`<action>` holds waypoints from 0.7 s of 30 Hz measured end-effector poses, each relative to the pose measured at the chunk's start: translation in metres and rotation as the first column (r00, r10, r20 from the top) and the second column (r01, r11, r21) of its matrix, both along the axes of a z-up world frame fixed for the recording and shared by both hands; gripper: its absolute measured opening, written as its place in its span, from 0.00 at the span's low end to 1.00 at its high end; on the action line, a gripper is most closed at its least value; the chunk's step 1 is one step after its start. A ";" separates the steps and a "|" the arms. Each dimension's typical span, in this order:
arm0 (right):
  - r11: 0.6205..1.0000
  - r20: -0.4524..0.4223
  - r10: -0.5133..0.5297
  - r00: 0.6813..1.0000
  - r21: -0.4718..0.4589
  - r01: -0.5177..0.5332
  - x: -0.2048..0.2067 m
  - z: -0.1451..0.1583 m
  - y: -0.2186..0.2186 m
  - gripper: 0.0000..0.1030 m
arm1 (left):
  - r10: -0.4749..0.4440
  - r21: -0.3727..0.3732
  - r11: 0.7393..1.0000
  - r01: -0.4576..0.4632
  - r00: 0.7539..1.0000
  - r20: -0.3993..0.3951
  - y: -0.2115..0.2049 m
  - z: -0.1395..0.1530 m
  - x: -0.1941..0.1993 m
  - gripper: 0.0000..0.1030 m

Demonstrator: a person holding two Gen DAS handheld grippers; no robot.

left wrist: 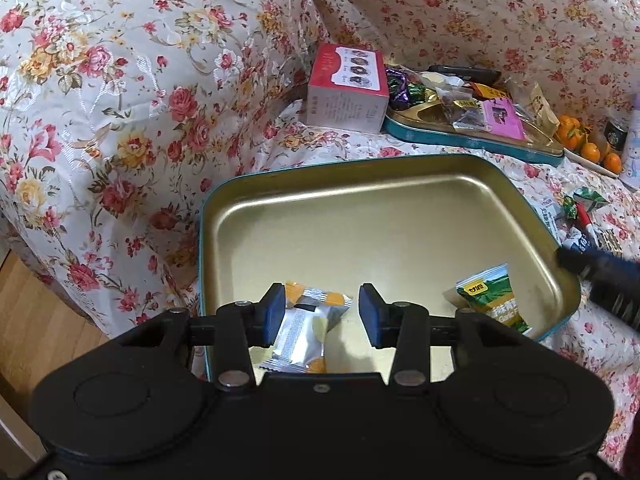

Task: Organize snacks
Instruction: 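Lower the green bag into the tin tray and open the right tool, then move both tools back from the tray toward the snack pile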

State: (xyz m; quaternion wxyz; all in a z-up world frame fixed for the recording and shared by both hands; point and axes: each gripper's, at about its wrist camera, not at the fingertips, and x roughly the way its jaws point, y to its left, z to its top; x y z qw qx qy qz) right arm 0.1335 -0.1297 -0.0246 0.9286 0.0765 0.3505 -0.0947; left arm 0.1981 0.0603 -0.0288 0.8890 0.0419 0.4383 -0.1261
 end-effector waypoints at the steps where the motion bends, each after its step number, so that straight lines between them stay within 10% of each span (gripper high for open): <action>1: 1.000 0.005 -0.021 1.000 -0.005 0.021 0.001 0.002 -0.009 0.37 | -0.005 0.000 1.000 0.005 1.000 0.002 -0.001 0.000 -0.001 0.49; 21: 0.998 -0.241 0.061 0.969 0.048 -0.051 0.139 -0.041 -0.096 0.36 | -0.105 0.037 0.994 0.101 0.986 0.129 -0.035 0.009 -0.030 0.49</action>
